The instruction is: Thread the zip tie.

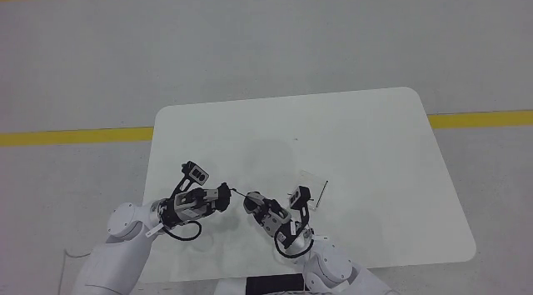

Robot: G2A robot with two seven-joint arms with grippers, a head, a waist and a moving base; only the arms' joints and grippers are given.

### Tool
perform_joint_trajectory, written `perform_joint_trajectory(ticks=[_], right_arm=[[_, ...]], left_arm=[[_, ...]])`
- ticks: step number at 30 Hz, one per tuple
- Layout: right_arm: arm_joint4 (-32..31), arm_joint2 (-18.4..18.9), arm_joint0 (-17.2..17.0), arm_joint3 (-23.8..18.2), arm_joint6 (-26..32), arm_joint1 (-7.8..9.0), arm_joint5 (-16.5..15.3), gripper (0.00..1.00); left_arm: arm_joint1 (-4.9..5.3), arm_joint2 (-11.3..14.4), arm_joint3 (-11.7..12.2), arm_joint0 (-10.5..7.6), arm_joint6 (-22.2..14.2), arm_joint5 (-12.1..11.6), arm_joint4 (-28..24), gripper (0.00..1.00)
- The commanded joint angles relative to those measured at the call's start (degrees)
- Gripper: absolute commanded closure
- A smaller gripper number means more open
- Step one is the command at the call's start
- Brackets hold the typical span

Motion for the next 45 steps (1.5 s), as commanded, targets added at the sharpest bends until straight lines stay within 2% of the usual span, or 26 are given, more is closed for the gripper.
perform_joint_trajectory(ticks=[1,30,45], right_arm=[[-0.04,-0.10,0.05,0.00,-0.28,0.07,0.00,1.00],[-2.49,-2.03,1.05,0.01,-4.83,1.18,0.61,1.00],[-3.09,-1.91,0.49,-0.63,-6.18,1.79,0.21,1.00]], left_arm=[[0.00,0.00,0.00,0.00,0.00,0.00,0.00,1.00],[0.00,0.00,0.00,0.00,0.00,0.00,0.00,1.00],[0.00,0.00,0.00,0.00,0.00,0.00,0.00,1.00]])
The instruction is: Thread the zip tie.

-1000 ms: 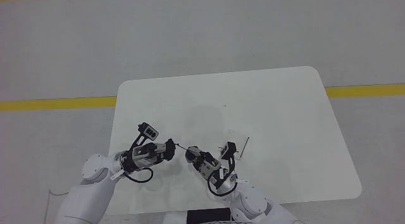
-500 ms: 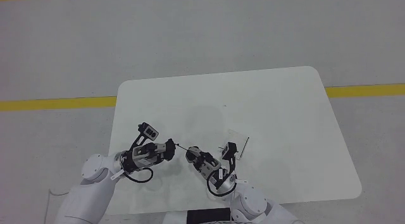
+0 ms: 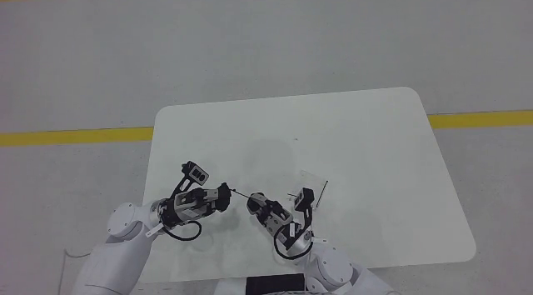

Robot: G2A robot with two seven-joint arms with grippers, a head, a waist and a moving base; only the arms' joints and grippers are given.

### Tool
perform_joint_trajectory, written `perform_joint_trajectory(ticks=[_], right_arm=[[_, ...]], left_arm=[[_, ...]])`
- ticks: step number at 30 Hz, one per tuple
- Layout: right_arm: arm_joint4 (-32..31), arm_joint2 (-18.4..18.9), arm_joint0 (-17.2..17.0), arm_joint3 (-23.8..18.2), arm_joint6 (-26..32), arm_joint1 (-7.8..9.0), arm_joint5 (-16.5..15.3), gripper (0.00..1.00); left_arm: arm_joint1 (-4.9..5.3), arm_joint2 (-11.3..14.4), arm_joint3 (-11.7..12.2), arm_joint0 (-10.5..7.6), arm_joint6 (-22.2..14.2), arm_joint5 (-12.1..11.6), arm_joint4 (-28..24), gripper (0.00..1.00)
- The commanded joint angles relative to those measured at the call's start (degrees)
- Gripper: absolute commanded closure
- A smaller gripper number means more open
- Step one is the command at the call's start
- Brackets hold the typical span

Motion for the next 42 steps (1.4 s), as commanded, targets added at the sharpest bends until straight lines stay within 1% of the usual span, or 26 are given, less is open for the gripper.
perform_joint_trajectory(ticks=[1,15,19,20,22,23,24,26,28,30,42], right_arm=[[-0.06,0.01,-0.04,-0.06,-0.09,0.04,0.08,1.00],[-0.44,-0.40,0.33,0.26,-1.23,0.09,0.99,1.00],[-0.08,-0.27,0.22,-0.21,-1.70,0.06,0.31,1.00],[-0.07,-0.19,0.13,-0.35,-1.76,0.08,0.07,0.95],[-0.24,-0.04,-0.07,-0.65,-1.83,0.12,-0.16,0.48],[-0.43,0.11,-0.24,-0.93,-1.88,0.16,-0.16,0.15],[-0.78,0.27,-0.42,-1.27,-1.97,0.18,-0.16,0.00],[-2.13,0.84,-1.04,-2.53,-2.19,0.22,-0.16,0.00],[-6.59,2.53,-1.78,-6.00,-2.21,0.32,-0.16,0.00],[-13.28,4.40,-3.06,-10.03,-1.98,0.45,-0.16,0.00],[-13.66,4.55,-2.93,-10.05,-2.04,0.46,-0.10,0.00]], left_arm=[[0.00,0.00,0.00,0.00,0.00,0.00,0.00,1.00],[0.00,0.00,0.00,0.00,0.00,0.00,0.00,1.00],[0.00,0.00,0.00,0.00,0.00,0.00,0.00,1.00],[0.00,0.00,0.00,0.00,0.00,0.00,0.00,1.00],[0.00,0.00,0.00,0.00,0.00,0.00,0.00,1.00],[0.00,0.00,0.00,0.00,0.00,0.00,0.00,1.00],[0.00,0.00,0.00,0.00,0.00,0.00,0.00,1.00],[0.00,0.00,0.00,0.00,0.00,0.00,0.00,1.00],[0.00,0.00,0.00,0.00,0.00,0.00,0.00,1.00],[0.00,0.00,0.00,0.00,0.00,0.00,0.00,1.00],[0.00,0.00,0.00,0.00,0.00,0.00,0.00,1.00]])
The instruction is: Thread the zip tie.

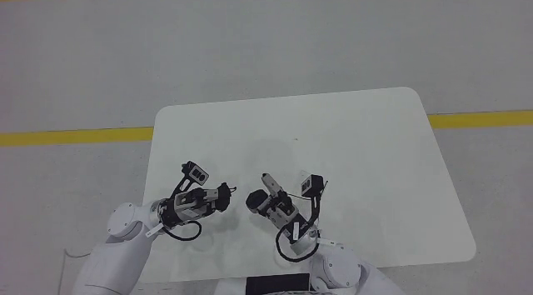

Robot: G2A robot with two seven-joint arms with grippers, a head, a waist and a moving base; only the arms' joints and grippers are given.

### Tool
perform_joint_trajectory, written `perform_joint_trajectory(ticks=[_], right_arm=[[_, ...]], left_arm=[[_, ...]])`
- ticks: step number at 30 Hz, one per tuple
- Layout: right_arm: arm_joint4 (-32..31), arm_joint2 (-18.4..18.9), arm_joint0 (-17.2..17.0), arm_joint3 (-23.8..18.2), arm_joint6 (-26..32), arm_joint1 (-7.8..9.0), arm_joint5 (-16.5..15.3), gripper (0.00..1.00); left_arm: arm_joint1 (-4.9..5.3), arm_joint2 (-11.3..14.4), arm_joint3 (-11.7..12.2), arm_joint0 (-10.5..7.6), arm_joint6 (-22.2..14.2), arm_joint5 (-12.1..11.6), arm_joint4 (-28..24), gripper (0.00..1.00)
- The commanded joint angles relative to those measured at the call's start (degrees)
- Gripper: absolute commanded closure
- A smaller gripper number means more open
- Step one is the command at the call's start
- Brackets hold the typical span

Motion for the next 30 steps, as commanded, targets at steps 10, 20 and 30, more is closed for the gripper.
perform_joint_trajectory(ticks=[10,20,30], right_arm=[[-30.19,8.76,-3.76,-7.33,-1.61,2.54,1.96,0.00],[-38.66,14.71,-8.26,-11.24,-0.63,4.13,-0.01,0.00],[-38.66,14.71,-8.26,-11.24,-0.63,4.13,-0.01,0.00]], left_arm=[[0.00,0.00,0.00,0.00,0.00,0.00,0.00,1.00],[0.00,0.00,0.00,0.00,0.00,0.00,0.00,1.00],[0.43,-0.91,-3.80,-0.44,1.73,0.45,3.34,1.00]])
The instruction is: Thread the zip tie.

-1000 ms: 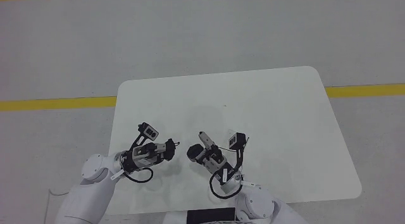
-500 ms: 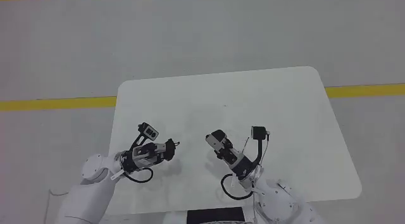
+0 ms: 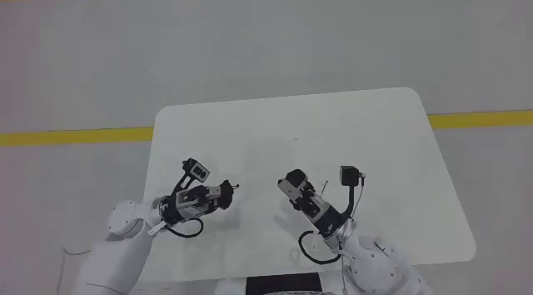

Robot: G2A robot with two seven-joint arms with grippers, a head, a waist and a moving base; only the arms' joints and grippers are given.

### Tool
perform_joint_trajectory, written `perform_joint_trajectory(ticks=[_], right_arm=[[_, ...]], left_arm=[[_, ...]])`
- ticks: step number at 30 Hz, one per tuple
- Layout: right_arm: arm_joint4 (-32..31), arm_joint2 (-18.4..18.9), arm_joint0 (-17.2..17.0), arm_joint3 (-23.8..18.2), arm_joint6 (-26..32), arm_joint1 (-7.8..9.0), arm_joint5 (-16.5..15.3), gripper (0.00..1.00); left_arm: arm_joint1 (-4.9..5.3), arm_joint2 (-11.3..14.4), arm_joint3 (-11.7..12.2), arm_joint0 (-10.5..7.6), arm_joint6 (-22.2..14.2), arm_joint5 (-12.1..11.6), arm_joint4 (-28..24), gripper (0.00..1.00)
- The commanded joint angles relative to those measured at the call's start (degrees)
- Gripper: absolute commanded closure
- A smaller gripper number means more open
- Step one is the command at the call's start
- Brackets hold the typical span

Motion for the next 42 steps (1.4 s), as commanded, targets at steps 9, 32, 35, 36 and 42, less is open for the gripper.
perform_joint_trajectory(ticks=[9,32,35,36,42], right_arm=[[0.00,0.00,0.00,0.00,0.00,0.00,0.00,0.00],[0.00,0.00,0.00,0.00,0.00,0.00,0.00,0.00],[0.00,0.00,0.00,0.00,0.00,0.00,0.00,0.00],[0.00,0.00,0.00,0.00,0.00,0.00,0.00,0.00],[0.00,0.00,0.00,0.00,0.00,0.00,0.00,0.00]], left_arm=[[1.19,-3.45,-9.68,-0.09,0.71,0.94,7.05,1.00],[1.46,-3.42,-11.40,-0.47,2.27,-0.61,11.44,1.00],[1.46,-3.42,-11.40,-0.47,2.27,-0.61,11.44,1.00],[1.46,-3.42,-11.40,-0.47,2.27,-0.61,11.44,1.00],[1.46,-3.42,-11.40,-0.47,2.27,-0.61,11.44,1.00]])
